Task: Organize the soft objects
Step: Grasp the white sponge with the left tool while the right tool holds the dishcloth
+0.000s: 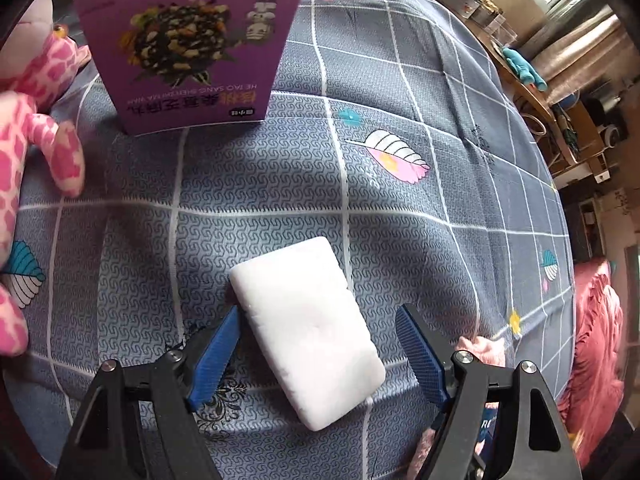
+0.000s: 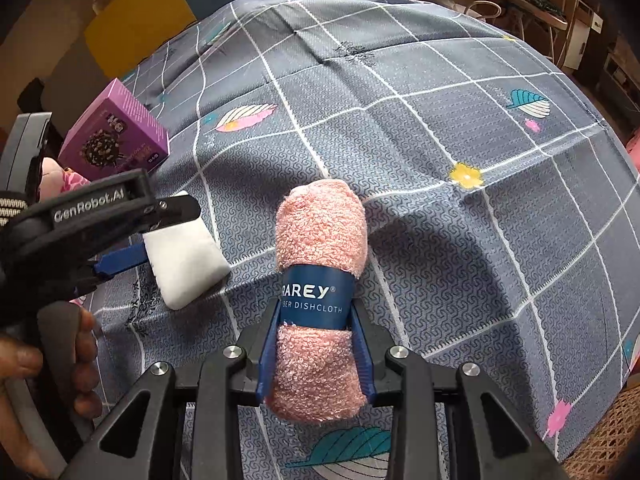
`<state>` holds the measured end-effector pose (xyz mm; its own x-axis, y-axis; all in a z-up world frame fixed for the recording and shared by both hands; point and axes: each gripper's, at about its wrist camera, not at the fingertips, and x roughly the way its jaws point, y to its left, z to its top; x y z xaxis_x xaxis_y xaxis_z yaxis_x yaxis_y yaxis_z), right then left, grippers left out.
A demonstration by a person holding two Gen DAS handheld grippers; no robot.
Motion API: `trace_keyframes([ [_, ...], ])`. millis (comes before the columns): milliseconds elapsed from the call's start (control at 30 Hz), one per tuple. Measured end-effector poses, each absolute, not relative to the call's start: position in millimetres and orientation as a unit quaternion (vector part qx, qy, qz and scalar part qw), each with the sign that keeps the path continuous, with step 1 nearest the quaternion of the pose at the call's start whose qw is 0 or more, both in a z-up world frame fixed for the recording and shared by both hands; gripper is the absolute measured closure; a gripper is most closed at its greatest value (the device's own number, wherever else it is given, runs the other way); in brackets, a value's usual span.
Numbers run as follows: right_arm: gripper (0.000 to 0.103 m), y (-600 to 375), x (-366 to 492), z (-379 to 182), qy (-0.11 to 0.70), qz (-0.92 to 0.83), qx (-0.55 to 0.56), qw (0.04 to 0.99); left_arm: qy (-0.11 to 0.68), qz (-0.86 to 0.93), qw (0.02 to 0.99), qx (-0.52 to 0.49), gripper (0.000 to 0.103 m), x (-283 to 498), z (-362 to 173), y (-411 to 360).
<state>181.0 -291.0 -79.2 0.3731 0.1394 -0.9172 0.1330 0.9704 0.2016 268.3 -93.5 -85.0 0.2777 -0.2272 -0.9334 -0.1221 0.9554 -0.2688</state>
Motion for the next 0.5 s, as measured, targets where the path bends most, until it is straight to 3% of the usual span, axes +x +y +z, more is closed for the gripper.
trace_keyframes([
  [267, 0.070, -292.5, 180.4, -80.2, 0.560, 0.003, 0.130, 0.818, 0.604, -0.014, 0.793, -0.076, 0.024, 262.3, -98.5, -113.2],
  [400, 0.070, -291.6, 181.2, -80.4, 0.561, 0.007, 0.128, 0.818, 0.593, -0.022, 0.803, -0.058, 0.039, 252.3, -95.8, -107.6],
  [500, 0.070, -289.7, 182.9, -82.7, 0.566, 0.009, 0.122, 0.816, 0.581, -0.045, 0.811, -0.048, 0.042, 242.2, -88.5, -97.8],
])
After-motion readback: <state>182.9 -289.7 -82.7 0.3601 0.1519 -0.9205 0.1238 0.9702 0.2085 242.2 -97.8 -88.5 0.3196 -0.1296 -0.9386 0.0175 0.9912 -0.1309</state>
